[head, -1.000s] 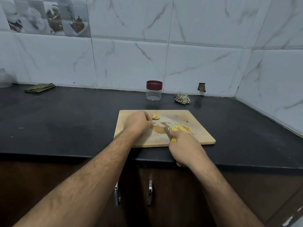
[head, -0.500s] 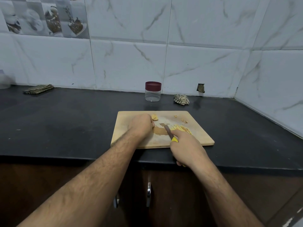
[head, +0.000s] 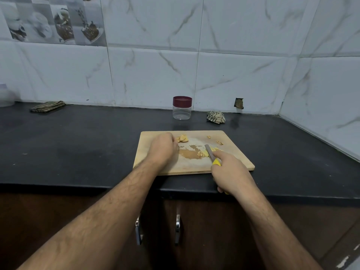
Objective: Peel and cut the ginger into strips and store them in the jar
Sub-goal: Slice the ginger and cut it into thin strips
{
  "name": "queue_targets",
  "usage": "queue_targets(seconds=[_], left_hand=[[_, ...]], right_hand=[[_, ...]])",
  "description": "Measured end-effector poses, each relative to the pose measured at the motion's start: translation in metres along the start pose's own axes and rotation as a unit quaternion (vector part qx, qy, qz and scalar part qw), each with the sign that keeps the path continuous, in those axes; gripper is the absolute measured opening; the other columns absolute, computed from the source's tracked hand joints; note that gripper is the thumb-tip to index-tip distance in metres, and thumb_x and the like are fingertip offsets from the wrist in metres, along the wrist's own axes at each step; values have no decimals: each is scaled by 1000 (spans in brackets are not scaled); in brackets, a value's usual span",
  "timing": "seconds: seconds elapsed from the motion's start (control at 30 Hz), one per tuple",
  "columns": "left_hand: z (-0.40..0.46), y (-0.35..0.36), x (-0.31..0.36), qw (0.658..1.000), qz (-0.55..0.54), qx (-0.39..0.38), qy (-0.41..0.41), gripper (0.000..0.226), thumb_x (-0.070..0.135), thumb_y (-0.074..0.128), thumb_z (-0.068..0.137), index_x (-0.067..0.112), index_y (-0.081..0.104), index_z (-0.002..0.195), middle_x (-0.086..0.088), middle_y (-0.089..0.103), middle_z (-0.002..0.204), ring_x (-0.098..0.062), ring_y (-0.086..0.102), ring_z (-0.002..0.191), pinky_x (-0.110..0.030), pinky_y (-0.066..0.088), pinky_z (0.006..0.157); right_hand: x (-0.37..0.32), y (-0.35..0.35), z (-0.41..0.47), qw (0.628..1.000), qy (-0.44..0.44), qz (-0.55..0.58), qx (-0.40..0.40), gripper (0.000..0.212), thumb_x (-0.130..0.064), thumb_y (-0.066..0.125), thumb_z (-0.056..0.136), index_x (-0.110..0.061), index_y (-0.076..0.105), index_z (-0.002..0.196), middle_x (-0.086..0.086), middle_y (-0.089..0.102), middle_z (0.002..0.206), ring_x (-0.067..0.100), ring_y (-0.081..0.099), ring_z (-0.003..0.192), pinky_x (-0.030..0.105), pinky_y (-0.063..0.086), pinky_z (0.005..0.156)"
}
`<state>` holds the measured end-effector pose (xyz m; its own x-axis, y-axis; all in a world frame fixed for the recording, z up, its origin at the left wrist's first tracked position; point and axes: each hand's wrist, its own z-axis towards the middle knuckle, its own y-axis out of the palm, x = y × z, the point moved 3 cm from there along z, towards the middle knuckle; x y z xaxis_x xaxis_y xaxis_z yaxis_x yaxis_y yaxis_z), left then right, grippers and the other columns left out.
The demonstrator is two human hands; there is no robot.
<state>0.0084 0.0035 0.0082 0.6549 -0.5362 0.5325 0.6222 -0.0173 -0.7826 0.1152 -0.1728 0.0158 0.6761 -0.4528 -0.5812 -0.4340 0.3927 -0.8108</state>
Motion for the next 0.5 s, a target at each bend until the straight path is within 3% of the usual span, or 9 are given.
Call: queue_targets(seconds=[0.13, 0.23, 0.4, 0.5], left_hand=[[3, -5, -11, 998, -59, 26, -20, 22, 20, 58, 93, 11, 66, 74, 1, 65, 75, -19, 59, 78, -27, 42, 66], [5, -5, -11, 996, -81, 30, -18, 18, 16, 62, 90, 13, 70, 74, 4, 69, 79, -14, 63, 81, -29, 49, 71], [10, -8, -10, 994, -104, 34, -17, 16, 8, 60, 87, 14, 74, 80, 9, 71, 86, -9, 63, 84, -25, 48, 73], [19, -4, -5, 993, -116, 28, -14, 11, 12, 66, 88, 16, 74, 82, 11, 69, 84, -8, 63, 82, -25, 50, 72]], right_hand=[[-1, 4, 2, 1000, -4, -4, 4, 64, -14, 38, 82, -34, 44, 142, -2, 66, 101, 27, 68, 81, 43, 59, 73], [0, 1, 6, 1000, -4, -5, 13, 62, -14, 38, 82, -34, 45, 141, -2, 64, 107, 28, 68, 85, 45, 58, 76], [15, -19, 18, 999, 23, -9, 40, 57, -12, 39, 81, -31, 50, 134, -6, 64, 82, 20, 68, 58, 44, 59, 72], [29, -33, 28, 997, 54, -11, 52, 57, -13, 40, 82, -31, 50, 135, -4, 66, 79, 20, 69, 57, 40, 59, 72]])
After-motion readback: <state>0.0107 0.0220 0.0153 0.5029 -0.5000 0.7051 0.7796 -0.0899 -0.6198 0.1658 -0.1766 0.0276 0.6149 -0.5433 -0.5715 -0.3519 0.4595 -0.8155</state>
